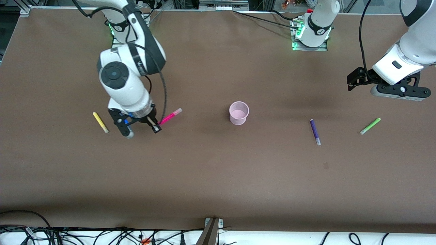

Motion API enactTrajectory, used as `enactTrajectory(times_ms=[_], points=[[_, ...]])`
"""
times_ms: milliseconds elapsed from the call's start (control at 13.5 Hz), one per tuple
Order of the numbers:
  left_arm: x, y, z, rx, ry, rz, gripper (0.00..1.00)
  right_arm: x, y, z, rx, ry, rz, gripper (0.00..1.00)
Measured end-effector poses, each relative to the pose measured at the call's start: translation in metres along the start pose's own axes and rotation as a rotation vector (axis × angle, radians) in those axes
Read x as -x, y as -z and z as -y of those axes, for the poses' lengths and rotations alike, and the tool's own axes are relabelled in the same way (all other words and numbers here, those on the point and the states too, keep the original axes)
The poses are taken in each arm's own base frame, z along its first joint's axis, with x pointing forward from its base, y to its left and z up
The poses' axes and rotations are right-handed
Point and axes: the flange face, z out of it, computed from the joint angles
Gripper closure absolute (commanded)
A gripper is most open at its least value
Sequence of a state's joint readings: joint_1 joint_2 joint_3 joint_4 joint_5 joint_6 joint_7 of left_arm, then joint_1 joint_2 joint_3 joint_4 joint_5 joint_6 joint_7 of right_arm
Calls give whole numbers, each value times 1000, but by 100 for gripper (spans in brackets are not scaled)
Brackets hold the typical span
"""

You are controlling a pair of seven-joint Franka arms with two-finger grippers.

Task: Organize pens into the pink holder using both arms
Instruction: 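Grasp the pink marker with the right gripper and lift it, then carry the pink marker with the right gripper over the pink holder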

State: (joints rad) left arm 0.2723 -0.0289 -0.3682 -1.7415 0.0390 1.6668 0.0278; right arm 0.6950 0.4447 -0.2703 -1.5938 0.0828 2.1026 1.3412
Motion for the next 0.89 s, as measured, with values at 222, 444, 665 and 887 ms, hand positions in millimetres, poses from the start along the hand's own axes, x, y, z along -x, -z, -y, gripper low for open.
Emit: enactTrajectory(times_ms=[222, 444, 665, 887], points=[[2, -1, 0, 0, 3, 15, 0, 25, 10, 24, -39, 38, -23, 100], [2, -2, 0, 0, 4, 18, 0, 57, 26, 34, -66, 107, -69, 100], [2, -2, 0, 0, 4, 18, 0, 76, 29, 37, -73, 146, -87, 100], [2, -2, 0, 0, 4, 18, 0, 93, 31, 39, -84, 197, -130, 100]])
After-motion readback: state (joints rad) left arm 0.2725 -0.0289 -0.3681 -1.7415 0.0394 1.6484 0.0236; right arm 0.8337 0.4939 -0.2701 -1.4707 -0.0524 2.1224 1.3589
